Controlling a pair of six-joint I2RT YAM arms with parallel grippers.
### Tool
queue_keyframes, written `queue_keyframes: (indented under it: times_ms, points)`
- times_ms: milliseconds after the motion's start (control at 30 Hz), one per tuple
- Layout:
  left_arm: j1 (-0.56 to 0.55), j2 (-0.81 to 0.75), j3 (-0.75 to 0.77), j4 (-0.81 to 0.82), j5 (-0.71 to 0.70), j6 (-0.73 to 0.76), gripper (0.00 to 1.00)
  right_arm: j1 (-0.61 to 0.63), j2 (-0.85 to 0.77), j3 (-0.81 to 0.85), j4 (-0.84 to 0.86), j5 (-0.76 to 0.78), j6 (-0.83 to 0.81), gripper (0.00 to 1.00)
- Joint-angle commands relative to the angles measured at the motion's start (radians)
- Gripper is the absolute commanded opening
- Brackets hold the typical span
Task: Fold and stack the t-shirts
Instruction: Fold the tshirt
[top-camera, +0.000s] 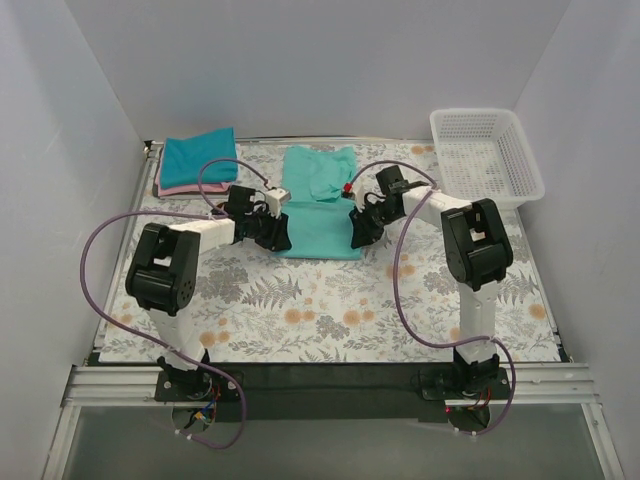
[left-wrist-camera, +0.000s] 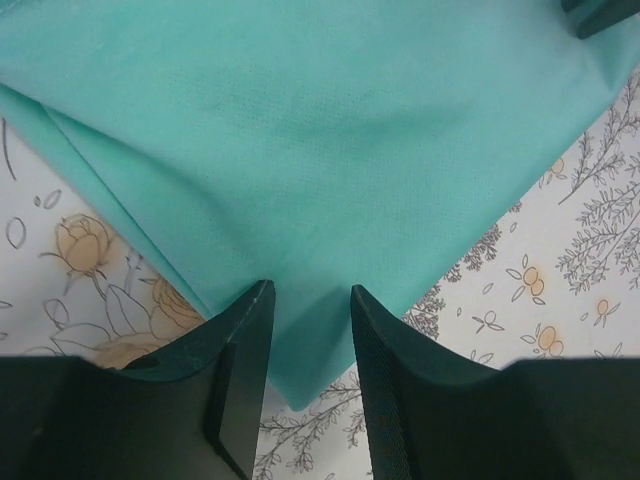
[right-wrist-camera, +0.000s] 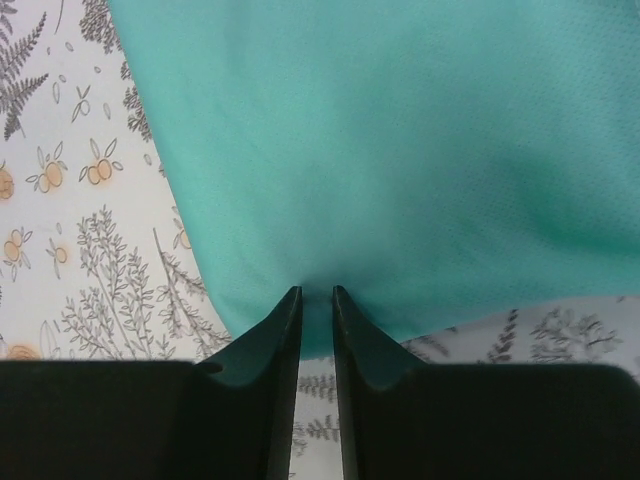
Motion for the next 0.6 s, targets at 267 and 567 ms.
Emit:
queue_keyframes:
  times_ms: [267, 567]
  points:
    - [-0.032, -0.399, -0.261, -0.211, 0.063, 0.084, 0.41, 0.052, -0.366, -0.372, -0.049, 0.044, 0.011, 0.34]
    - [-0.084, -0.730, -0.410, -0.259, 0.068, 0.444, 0.54, 0.121, -0.805, -0.628, 0.082, 0.216, -0.258, 0.62]
